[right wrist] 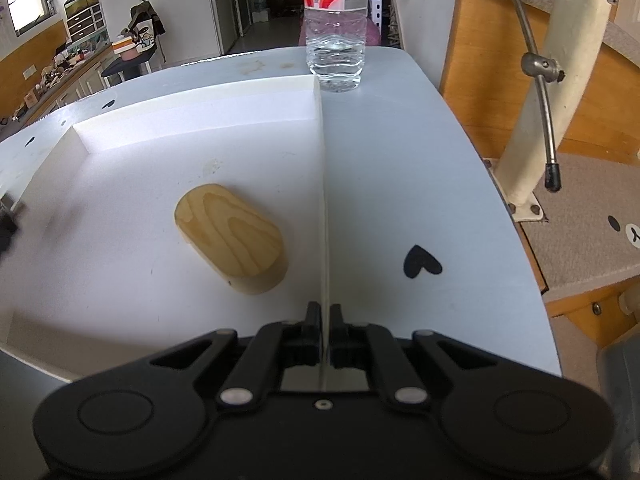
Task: Organize rigid objects
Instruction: 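Place the black charger in the tray beside the wooden block, release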
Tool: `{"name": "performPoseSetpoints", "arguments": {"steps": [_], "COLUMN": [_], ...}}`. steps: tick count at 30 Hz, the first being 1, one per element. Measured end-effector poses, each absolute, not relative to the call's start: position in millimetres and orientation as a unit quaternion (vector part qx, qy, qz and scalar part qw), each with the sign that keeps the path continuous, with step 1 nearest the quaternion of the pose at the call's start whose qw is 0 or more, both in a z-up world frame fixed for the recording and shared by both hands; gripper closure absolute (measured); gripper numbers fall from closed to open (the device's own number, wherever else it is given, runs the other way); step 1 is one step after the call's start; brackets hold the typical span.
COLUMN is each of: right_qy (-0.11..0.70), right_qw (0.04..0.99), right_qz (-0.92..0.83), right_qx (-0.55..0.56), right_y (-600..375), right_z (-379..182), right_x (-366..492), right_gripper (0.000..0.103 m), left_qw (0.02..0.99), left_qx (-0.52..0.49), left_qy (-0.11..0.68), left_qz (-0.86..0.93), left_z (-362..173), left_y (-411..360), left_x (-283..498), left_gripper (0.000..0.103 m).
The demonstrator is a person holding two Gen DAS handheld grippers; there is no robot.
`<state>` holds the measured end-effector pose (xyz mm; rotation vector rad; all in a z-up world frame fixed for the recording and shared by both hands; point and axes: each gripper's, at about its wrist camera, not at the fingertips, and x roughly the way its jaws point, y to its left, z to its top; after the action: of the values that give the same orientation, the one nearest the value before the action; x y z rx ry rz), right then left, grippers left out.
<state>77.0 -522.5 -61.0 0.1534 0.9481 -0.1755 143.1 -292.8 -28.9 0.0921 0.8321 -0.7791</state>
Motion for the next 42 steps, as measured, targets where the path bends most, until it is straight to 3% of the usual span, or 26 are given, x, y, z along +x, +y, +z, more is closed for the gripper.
{"name": "performPoseSetpoints", "arguments": {"steps": [7, 24, 25, 27, 29, 35, 42], "right_qy": [0.455, 0.458, 0.458, 0.458, 0.458, 0.458, 0.457], "right_qw": [0.883, 0.881, 0.881, 0.881, 0.881, 0.882, 0.882], "right_qz": [-0.086, -0.088, -0.088, -0.088, -0.088, -0.088, -0.085], "right_qx": [0.076, 0.074, 0.074, 0.073, 0.073, 0.074, 0.074], "right_y": [-522.4, -522.1, -522.1, -521.9, -521.7, -521.7, -522.6], "right_z": [-60.9, -60.9, -60.9, -61.1, -61.1, -61.1, -61.2], "right_x": [77.1, 78.1, 78.1, 78.1, 78.1, 78.0, 77.5], "right_gripper": [0.099, 0.099, 0.099, 0.099, 0.099, 0.099, 0.099], "left_qw": [0.809, 0.790, 0.789, 0.790, 0.795, 0.804, 0.824], "left_qx": [0.052, 0.063, 0.062, 0.056, 0.056, 0.061, 0.072], "left_qy": [0.420, 0.430, 0.431, 0.434, 0.428, 0.421, 0.399], "left_qz": [-0.409, -0.432, -0.433, -0.429, -0.427, -0.415, -0.397], "left_z": [-48.6, -64.8, -64.5, -62.2, -58.3, -47.5, -28.1], "left_y": [-353.1, -379.0, -378.0, -374.5, -371.6, -362.1, -332.4], "left_x": [141.6, 142.9, 143.1, 143.4, 142.2, 136.3, 123.2], "left_gripper": [0.070, 0.068, 0.064, 0.044, 0.037, 0.026, 0.005]}}
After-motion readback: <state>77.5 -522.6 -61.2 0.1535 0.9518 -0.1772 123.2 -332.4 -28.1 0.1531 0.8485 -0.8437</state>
